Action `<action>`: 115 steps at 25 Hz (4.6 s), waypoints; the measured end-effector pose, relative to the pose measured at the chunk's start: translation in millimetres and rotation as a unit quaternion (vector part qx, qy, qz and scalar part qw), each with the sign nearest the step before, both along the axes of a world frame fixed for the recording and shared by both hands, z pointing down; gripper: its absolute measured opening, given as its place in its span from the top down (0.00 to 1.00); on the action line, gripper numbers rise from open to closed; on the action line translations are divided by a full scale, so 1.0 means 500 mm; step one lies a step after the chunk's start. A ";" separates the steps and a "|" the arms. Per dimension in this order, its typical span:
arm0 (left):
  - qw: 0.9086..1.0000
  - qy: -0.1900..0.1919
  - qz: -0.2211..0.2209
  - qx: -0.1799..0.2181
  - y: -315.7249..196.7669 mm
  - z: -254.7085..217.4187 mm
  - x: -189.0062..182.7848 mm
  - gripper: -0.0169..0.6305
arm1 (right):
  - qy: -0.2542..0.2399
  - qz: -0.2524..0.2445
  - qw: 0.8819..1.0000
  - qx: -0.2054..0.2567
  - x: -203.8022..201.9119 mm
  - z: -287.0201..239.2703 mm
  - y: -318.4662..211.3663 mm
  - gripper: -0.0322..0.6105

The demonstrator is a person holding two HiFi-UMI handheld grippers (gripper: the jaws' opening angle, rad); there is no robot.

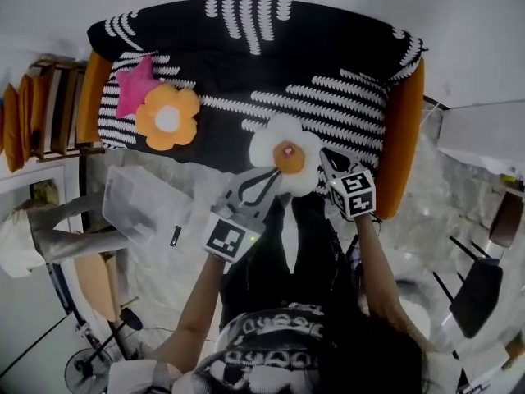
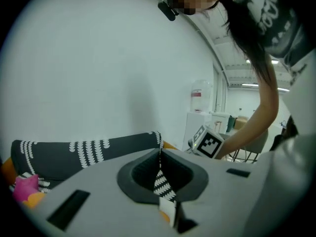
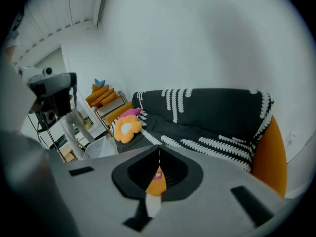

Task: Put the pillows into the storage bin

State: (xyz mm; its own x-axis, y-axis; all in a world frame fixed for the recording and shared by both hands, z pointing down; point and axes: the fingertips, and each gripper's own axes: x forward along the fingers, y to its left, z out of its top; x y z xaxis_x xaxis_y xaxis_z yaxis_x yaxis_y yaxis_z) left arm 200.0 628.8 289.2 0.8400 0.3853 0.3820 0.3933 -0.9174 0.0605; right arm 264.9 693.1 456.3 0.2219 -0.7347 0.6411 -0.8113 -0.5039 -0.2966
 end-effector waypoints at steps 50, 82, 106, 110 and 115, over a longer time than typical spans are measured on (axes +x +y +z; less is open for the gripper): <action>0.966 -0.008 -0.257 0.021 -0.285 0.071 -0.253 0.97 | -0.271 -0.102 0.957 -0.028 -0.203 0.131 -0.266 0.83; 0.847 -0.060 -0.527 0.032 -0.858 0.123 -1.198 0.97 | -0.324 -0.397 0.859 -0.003 -1.277 0.084 -1.283 0.55; 0.937 -0.032 -0.346 0.034 -0.958 0.108 -0.705 0.97 | -0.223 -0.242 0.944 -0.008 -0.606 0.106 -1.159 0.58; 0.939 -0.022 -0.343 0.013 -0.993 0.124 -0.541 0.97 | -0.225 -0.208 0.952 -0.023 -0.420 0.153 -1.176 0.57; 0.953 -0.021 -0.302 0.006 -1.058 0.112 -0.346 0.97 | -0.254 -0.134 0.957 -0.044 -0.234 0.244 -1.198 0.57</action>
